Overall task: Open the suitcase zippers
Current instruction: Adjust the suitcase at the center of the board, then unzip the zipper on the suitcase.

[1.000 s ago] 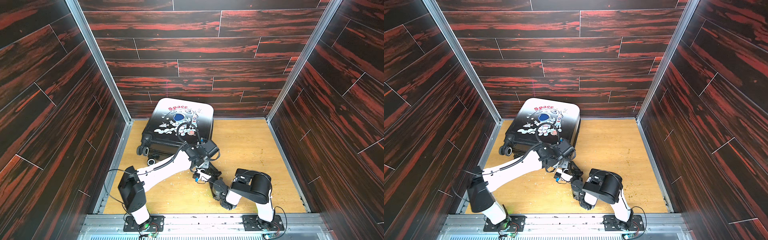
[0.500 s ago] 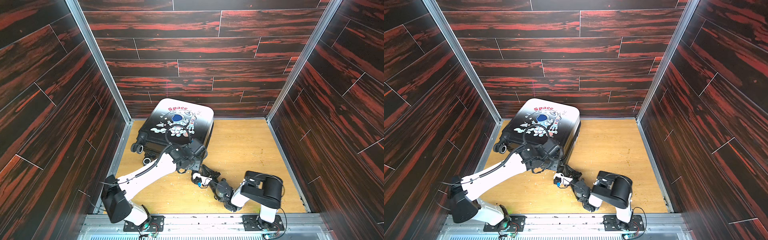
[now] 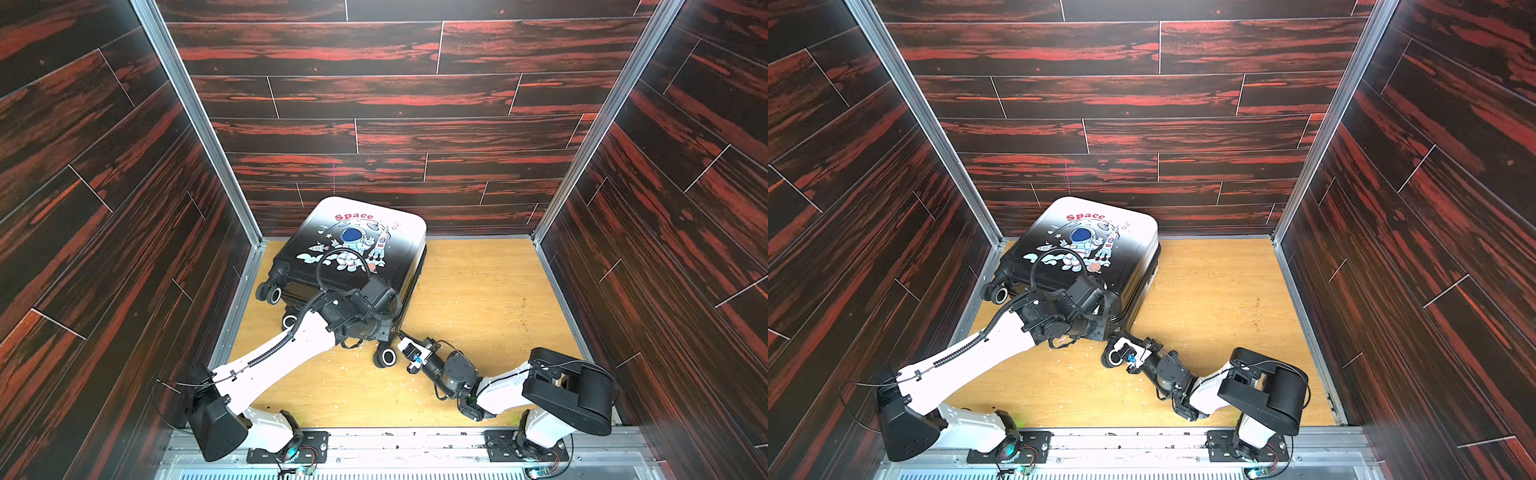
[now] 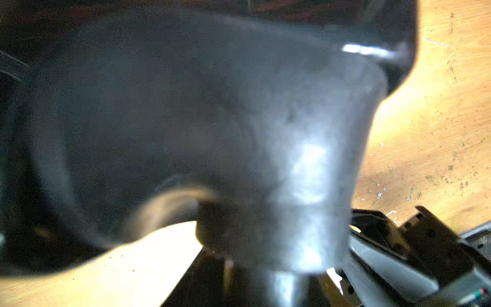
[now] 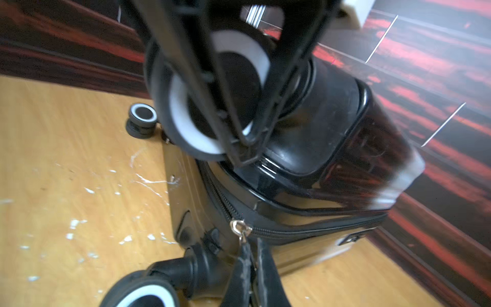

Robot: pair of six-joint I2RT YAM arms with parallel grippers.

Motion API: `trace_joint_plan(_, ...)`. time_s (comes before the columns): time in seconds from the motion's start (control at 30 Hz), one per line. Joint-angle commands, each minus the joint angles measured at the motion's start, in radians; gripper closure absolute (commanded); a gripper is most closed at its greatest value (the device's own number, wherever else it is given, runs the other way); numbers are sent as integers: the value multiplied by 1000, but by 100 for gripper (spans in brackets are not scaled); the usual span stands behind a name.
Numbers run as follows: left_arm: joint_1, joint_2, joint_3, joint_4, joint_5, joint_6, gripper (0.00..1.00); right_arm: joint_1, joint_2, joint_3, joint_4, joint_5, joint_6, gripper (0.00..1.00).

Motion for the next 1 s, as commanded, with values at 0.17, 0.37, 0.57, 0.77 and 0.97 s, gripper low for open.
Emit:
trace_joint_plan(0.17,54,-133,26,50,-99,-35,100,-63,-41,-39,-71,-143,194,100)
trace_joint_plan(0.37,57,-148,18,50,-72,-9,100,-102,-76,-82,-47,-195,300,100)
trace_joint_plan(0.57,57,-201,-28,50,2,98,100,-166,-141,-63,-124,-228,300,100)
trace_joint_plan(0.77,58,-268,-55,-4,-18,171,100,-228,-170,-40,-172,-258,257,100)
trace_joint_plan(0.97,58,-349,-116,-14,61,222,100,-343,-189,2,-248,-317,264,100)
